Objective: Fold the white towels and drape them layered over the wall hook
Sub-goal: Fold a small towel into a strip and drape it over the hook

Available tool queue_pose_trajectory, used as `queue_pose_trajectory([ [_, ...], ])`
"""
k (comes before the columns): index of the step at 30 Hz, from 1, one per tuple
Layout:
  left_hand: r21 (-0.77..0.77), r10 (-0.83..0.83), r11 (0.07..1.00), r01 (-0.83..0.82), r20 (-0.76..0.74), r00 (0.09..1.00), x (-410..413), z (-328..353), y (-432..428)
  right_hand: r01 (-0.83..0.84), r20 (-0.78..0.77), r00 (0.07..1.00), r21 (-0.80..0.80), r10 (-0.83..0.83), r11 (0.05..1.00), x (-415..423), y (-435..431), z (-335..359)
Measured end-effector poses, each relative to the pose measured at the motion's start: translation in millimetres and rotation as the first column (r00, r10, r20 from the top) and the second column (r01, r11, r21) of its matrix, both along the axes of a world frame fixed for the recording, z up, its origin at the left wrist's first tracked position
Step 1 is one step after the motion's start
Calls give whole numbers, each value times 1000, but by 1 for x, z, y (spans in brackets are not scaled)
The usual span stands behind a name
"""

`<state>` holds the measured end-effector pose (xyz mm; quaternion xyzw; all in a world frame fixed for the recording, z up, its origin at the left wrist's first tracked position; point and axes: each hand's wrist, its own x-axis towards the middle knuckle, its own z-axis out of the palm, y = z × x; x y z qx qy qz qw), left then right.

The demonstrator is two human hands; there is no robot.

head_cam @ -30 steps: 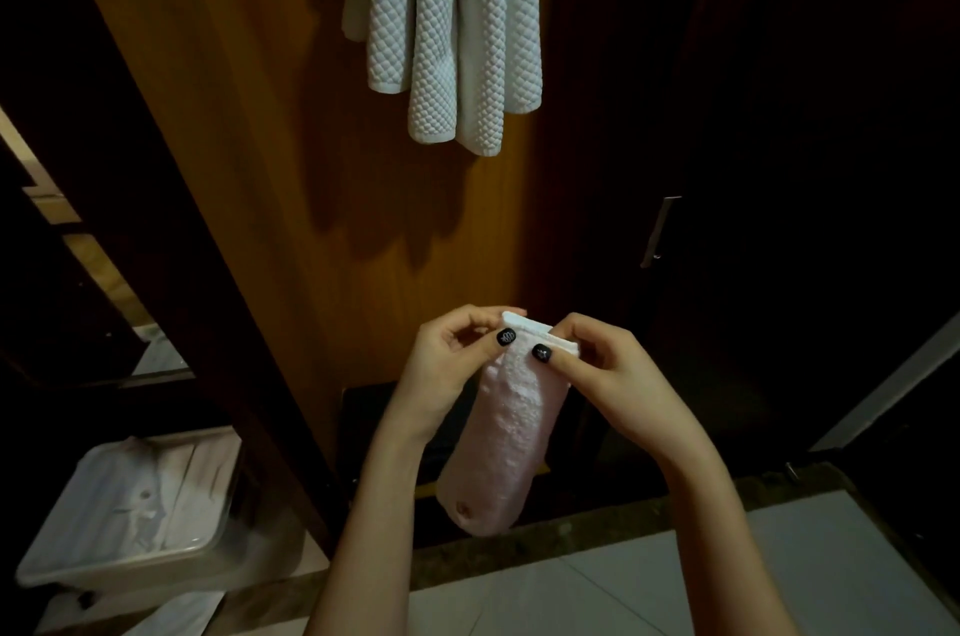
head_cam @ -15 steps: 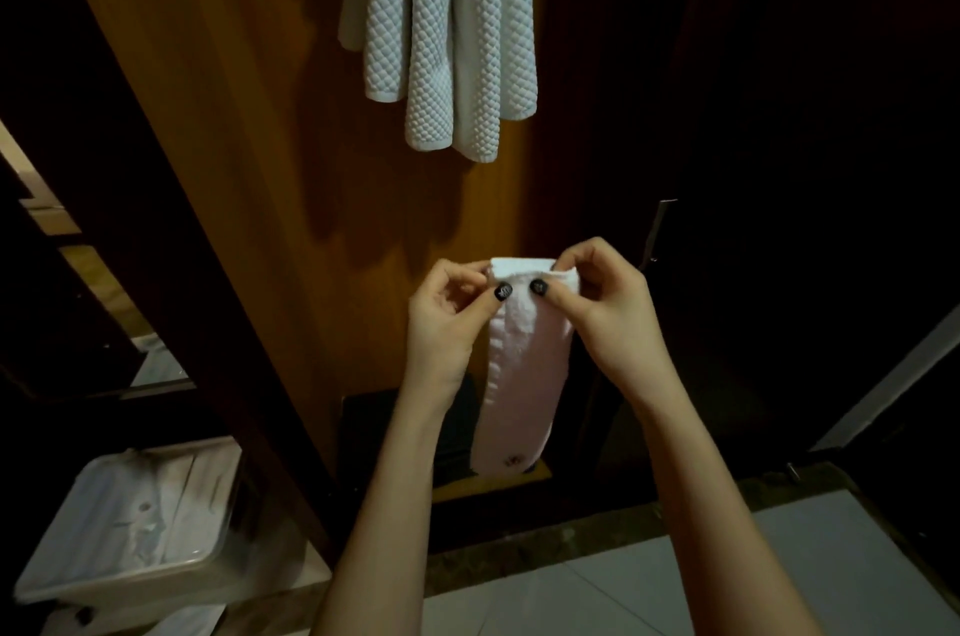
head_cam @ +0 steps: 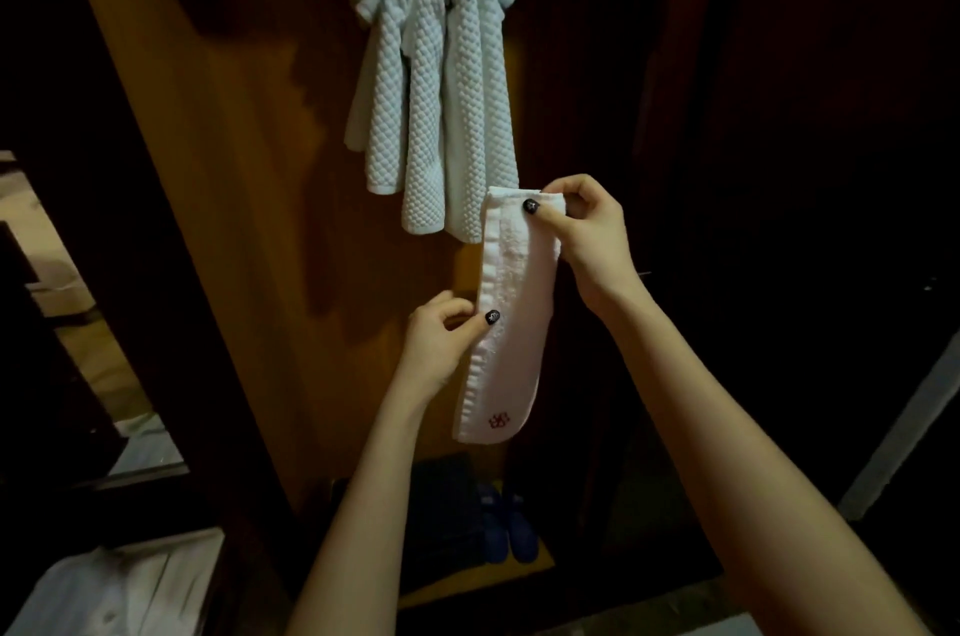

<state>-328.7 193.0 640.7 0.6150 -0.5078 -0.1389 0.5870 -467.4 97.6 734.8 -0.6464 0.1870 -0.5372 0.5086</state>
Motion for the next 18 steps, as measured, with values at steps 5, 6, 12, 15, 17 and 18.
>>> queue_pose_trajectory([
  [5,-21,-64,998,62,-61,996,0,10,-7,-58,53,997,51,55,997,7,-7,28],
  [6,-41,-80,996,77,-104,991,-3,13,-7,-65,64,996,64,61,996,8,-8,33],
  [12,-117,-229,971,207,-227,947,-8,19,-7,-95,90,992,77,88,993,8,-17,51],
  [15,-96,-255,966,240,-201,946,-8,20,-10,-120,70,991,72,115,990,8,-20,54],
  [17,-78,-274,961,264,-197,941,-8,21,-12,-151,60,987,74,146,986,8,-23,55],
  [18,-75,-276,961,266,-199,940,-8,21,-12,-160,52,986,75,157,984,7,-25,56],
])
